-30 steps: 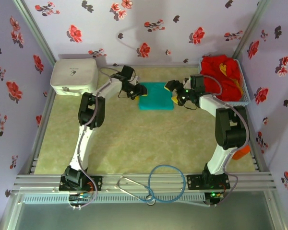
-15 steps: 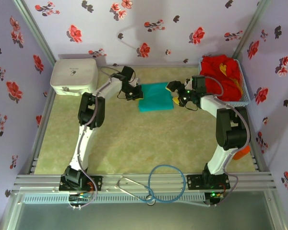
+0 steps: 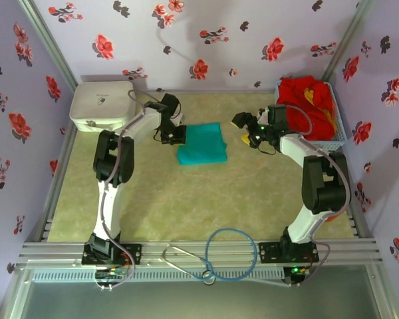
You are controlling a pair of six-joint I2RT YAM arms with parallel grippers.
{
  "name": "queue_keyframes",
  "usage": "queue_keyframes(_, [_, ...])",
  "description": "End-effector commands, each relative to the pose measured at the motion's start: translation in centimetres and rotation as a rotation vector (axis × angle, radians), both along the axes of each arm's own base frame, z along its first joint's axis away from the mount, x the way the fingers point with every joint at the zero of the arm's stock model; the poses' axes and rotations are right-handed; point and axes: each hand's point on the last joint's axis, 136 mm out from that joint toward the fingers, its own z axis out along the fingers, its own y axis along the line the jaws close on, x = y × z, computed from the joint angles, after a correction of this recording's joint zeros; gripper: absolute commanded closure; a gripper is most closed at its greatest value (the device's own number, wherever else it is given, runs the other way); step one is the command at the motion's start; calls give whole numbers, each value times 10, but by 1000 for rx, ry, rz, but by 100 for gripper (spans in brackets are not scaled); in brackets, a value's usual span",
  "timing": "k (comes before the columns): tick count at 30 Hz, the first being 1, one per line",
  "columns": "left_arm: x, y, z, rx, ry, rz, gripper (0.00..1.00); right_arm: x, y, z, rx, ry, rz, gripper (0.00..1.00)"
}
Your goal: Fold and stack the t-shirts
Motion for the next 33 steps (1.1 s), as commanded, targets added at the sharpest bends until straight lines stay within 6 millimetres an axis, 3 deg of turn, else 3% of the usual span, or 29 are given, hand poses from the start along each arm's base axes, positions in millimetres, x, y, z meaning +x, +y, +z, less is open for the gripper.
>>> queue_keyframes(1, [-25,30,8,89,31,-29,100,-8,-8,2,-47,-16,3,9])
queue_keyframes(10, [-71,109,27,301,39,15,100,-11,-8,-4,-42,-9,6,9])
queue_keyframes(16, [-96,144,34,409,50,10,100,-7,-5,-9,-19,1,4,9])
queue_keyframes(20, [-105,168,35,478,59,37,100,-6,-4,-10,-12,1,3,9])
queue_keyframes(25, [-115,211,36,617,66,66,100,-7,-4,-10,-10,1,3,9])
queue_keyframes(33, [-113,246,27,652,77,117,100,-6,-1,-14,2,10,11,9])
